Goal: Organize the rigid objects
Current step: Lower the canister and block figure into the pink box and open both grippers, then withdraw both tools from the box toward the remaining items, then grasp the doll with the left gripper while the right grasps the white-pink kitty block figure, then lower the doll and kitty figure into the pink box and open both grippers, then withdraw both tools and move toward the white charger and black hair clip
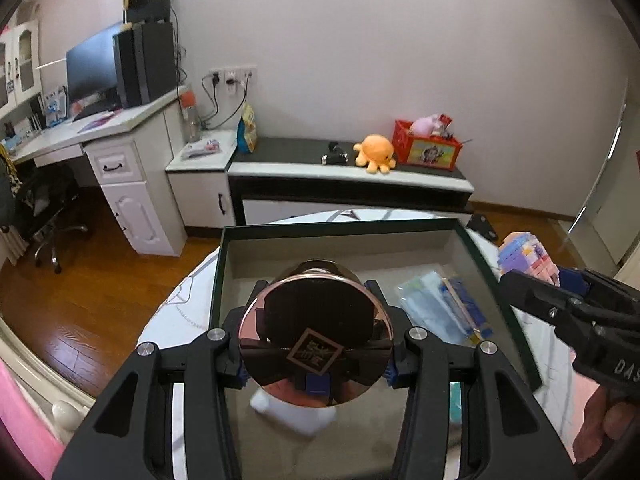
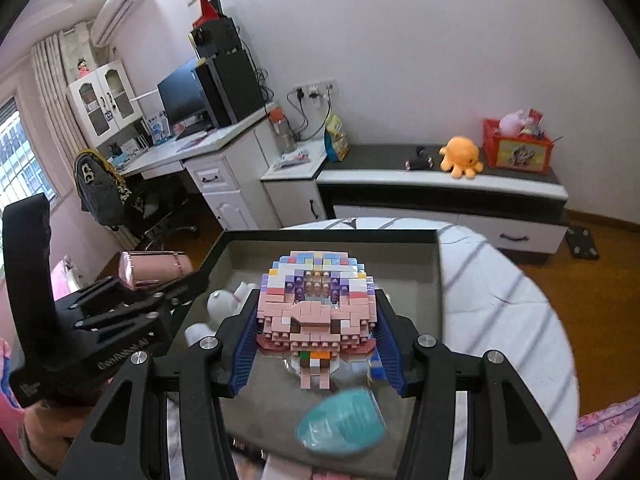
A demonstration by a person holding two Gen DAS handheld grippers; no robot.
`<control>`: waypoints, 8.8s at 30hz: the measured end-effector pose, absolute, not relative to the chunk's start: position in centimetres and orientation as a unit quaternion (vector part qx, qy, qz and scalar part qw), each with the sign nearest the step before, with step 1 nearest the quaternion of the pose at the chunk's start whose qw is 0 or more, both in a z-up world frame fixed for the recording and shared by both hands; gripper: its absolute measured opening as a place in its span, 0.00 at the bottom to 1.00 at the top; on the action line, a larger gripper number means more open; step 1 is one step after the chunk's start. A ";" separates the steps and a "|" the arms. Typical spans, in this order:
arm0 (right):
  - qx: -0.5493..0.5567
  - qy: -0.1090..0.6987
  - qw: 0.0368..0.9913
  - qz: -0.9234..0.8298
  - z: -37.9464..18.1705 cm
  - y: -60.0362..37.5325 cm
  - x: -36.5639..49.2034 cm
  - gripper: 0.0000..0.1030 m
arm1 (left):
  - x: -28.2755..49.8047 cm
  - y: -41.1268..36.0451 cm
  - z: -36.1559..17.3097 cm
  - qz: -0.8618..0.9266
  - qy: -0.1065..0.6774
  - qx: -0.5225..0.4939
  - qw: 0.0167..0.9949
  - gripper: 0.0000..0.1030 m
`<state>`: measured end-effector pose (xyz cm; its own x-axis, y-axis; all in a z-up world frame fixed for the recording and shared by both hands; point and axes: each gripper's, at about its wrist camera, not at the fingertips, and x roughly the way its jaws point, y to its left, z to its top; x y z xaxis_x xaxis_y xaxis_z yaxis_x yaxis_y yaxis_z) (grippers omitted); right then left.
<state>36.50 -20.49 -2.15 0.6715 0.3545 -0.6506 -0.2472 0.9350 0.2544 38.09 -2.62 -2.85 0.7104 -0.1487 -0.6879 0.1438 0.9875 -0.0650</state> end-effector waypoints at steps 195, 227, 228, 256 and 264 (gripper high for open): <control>0.018 0.354 0.929 0.109 -3.0 -21.6 26.0 0.43 | 25.4 -3.2 -4.0 -0.104 0.339 -0.031 0.934 0.58; 0.014 0.396 0.912 0.106 -7.1 -20.1 35.3 0.47 | 32.8 -3.7 -6.6 -0.077 0.366 -0.008 0.927 0.62; 0.013 0.396 0.912 0.106 -7.1 -20.0 35.3 0.51 | 32.8 -3.6 -6.4 -0.073 0.362 -0.003 0.929 0.73; 0.062 0.270 0.960 0.046 3.5 -21.8 18.4 1.00 | 17.5 -0.1 3.6 -0.031 0.242 -0.027 0.969 1.00; 0.048 0.261 0.963 0.041 3.5 -21.1 12.1 1.00 | 11.5 -0.9 3.8 -0.029 0.227 -0.023 0.973 1.00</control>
<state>12.09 -21.09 3.50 0.8608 0.1050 -0.4980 -0.0548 0.9919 0.1144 11.45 -0.95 3.76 0.8952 -0.0671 -0.4407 0.0462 0.9973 -0.0579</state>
